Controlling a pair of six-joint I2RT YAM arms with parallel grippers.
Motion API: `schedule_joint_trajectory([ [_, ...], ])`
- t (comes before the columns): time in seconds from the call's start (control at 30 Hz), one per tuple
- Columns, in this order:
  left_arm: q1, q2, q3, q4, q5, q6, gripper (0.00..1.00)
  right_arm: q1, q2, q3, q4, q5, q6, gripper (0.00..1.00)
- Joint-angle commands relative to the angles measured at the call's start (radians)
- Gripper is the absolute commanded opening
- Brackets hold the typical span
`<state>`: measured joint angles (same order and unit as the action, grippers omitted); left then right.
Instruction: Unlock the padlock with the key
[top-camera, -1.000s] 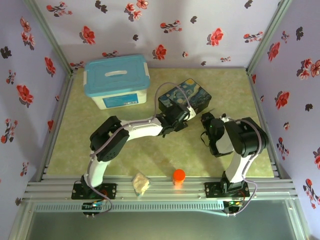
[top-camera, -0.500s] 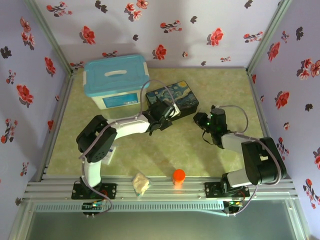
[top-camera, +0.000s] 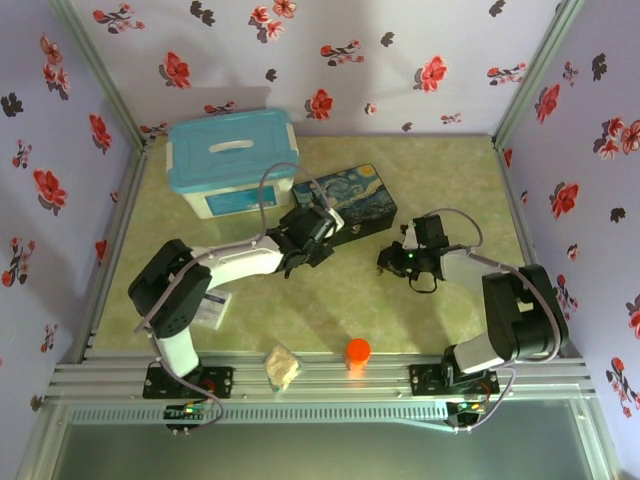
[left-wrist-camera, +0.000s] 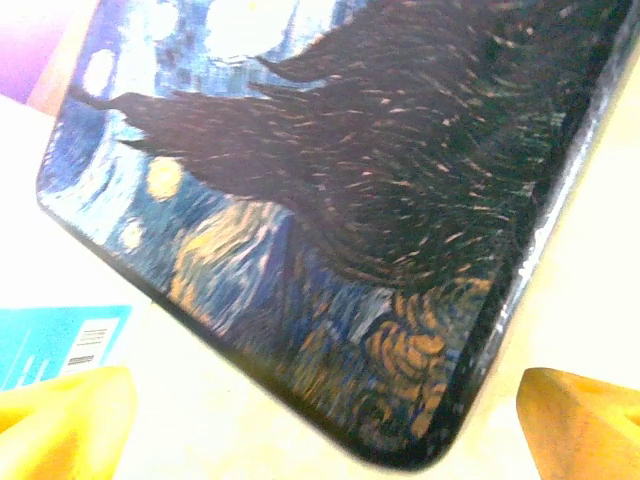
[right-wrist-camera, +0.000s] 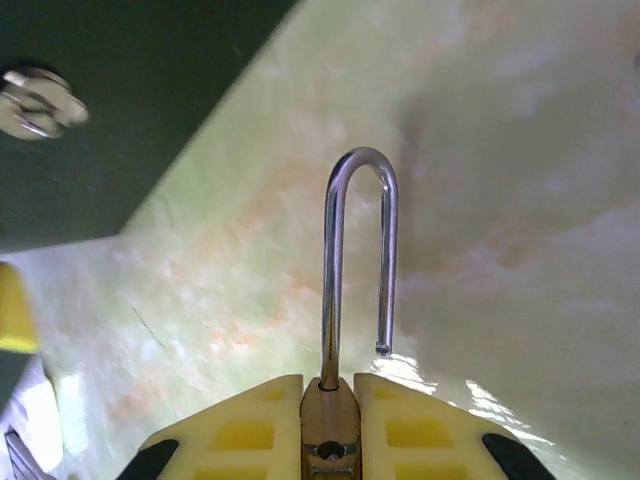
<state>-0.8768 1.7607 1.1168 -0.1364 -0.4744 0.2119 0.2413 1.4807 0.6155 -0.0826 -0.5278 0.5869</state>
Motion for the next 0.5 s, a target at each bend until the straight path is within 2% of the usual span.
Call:
schedule_joint_trajectory([
  [0.0,-0.007,-0.091,-0.017,0.002,0.025,-0.108,0.98,0.001,0.018,0.043,-0.132,0.001,-0.061,0.11],
  [0.17,-0.007,-0.194,-0.061,0.022,0.058,-0.183,1.0,-0.001,0.006,0.069,-0.236,0.09,-0.097,0.13],
  [0.27,-0.005,-0.234,-0.074,0.014,0.077,-0.234,1.0,-0.001,-0.009,0.071,-0.273,0.126,-0.112,0.18],
  [0.47,-0.002,-0.291,-0.134,0.046,0.12,-0.312,1.0,-0.002,0.0,0.075,-0.307,0.195,-0.128,0.22],
])
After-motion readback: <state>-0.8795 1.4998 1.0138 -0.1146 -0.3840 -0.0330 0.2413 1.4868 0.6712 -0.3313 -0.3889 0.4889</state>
